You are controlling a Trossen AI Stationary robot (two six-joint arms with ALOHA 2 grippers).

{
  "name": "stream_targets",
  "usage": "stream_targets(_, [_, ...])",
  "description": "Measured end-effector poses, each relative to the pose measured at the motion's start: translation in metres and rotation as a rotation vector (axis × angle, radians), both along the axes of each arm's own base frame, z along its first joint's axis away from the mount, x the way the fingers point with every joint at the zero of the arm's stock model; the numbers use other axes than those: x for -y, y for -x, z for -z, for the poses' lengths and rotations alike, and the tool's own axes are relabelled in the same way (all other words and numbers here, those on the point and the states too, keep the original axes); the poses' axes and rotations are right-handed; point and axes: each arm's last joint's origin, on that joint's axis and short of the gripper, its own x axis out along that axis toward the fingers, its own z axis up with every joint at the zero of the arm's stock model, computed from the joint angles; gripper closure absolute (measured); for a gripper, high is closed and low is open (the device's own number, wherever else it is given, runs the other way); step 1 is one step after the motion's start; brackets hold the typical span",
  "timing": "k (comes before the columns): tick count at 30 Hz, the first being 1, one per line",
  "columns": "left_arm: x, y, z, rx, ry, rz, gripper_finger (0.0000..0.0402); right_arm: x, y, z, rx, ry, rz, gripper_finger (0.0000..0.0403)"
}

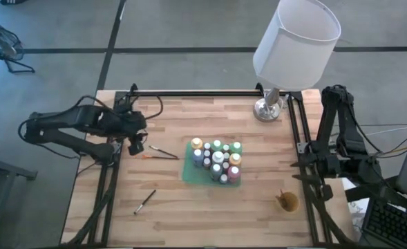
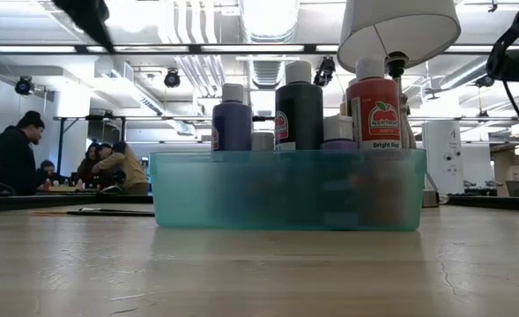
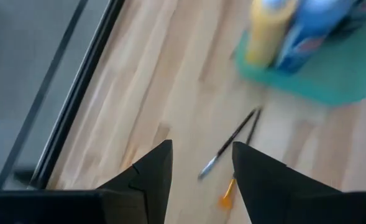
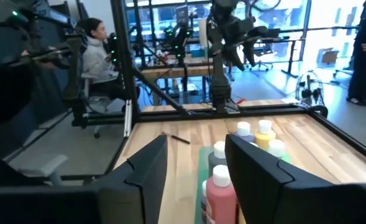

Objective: Pick & Place Paint Supplies
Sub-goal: Put the gold paintbrush into the yellow cup

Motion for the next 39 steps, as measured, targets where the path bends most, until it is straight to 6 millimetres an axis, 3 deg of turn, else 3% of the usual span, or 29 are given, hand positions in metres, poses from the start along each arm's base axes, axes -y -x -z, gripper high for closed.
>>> stream_targets(7, [-0.002,0.007,0.021,-0.138,-0.018,-0.09,0.0229,0.007,-0.001,-0.001,-0.002,0.032,-0.007,0.0252])
stream_targets(17, [0.0,0.006,0.086,-0.344,0.064,-0.142,0.0229,0.009,-0.003,-0.006,0.003,0.071,0.007,0.0227])
stream_targets(24, [0.001,0.005,0.121,-0.388,0.137,-0.139,0.0229,0.009,-0.003,-0.011,0.007,0.065,0.007,0.0213])
stream_targets(33, [-0.003,0.005,0.147,-0.405,0.208,-0.142,0.0229,0.009,-0.003,-0.011,0.007,0.065,0.007,0.0208])
stream_targets(39, [-0.005,0.0,0.153,-0.434,0.202,-0.126,0.0229,0.009,-0.003,-0.011,0.007,0.062,0.007,0.0219])
